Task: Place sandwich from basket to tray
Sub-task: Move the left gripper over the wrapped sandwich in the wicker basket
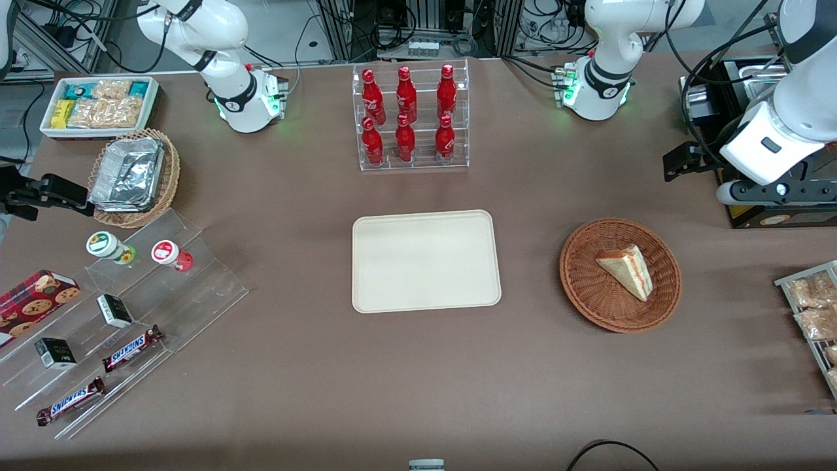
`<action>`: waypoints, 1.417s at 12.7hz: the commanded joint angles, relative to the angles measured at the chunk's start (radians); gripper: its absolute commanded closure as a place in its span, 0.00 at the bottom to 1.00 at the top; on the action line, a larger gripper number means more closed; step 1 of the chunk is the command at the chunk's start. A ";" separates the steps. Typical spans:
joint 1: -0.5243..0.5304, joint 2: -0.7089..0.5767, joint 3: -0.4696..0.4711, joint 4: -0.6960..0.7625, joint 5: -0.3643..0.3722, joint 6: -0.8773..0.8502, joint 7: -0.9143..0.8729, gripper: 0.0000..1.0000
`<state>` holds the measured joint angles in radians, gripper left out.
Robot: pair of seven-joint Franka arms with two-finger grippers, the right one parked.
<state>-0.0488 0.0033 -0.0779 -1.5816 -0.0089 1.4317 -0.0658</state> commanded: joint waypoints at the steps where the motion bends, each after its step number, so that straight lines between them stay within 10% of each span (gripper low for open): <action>1: 0.000 0.006 0.001 0.017 0.018 -0.013 0.032 0.00; 18: 0.018 0.090 0.032 -0.380 0.033 0.513 0.000 0.00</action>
<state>-0.0333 0.0852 -0.0547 -1.9413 0.0126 1.9074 -0.0530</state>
